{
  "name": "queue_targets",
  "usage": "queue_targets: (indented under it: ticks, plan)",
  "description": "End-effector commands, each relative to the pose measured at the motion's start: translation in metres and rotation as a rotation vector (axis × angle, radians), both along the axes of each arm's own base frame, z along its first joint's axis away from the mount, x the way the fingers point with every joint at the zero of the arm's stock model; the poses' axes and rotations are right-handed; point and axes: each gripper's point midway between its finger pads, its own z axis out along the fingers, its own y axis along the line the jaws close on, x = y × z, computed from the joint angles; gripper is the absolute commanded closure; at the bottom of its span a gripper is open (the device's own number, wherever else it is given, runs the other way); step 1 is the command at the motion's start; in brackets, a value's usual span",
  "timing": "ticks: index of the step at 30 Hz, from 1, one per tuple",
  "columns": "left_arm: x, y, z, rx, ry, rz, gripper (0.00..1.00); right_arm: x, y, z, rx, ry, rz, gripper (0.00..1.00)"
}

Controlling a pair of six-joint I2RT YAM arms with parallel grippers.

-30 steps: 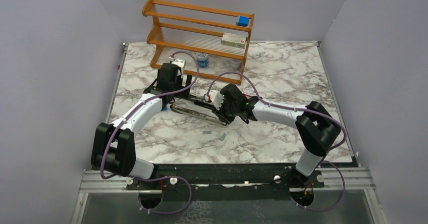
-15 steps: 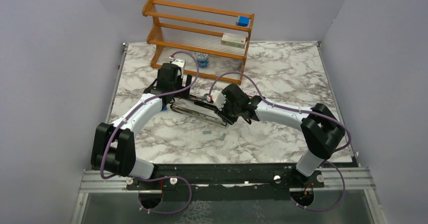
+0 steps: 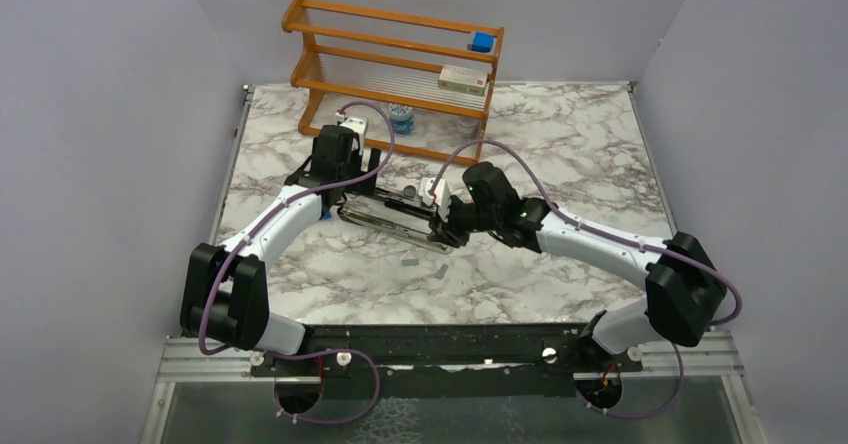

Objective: Load the staples into the stapler
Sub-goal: Adjust the staple in the stapler.

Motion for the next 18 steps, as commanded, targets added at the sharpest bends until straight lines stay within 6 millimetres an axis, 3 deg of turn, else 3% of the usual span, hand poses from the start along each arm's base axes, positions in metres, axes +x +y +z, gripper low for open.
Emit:
queue_targets:
  ticks: [1,6,10,18]
  plan:
    - [0.005,-0.009,0.017,-0.037,-0.046,-0.025,0.01,-0.045,0.026,-0.011,0.141,0.053,0.301,0.67]
    - [0.004,-0.012,0.018,-0.052,-0.046,-0.032,0.01,-0.048,0.043,-0.043,0.191,0.05,0.396,0.67]
    - [0.004,-0.014,0.016,-0.059,-0.04,-0.041,0.01,-0.046,0.059,-0.056,0.249,0.035,0.459,0.67]
    - [0.004,-0.016,0.014,-0.05,-0.038,-0.044,0.01,-0.045,0.062,-0.082,0.263,-0.003,0.49,0.65]
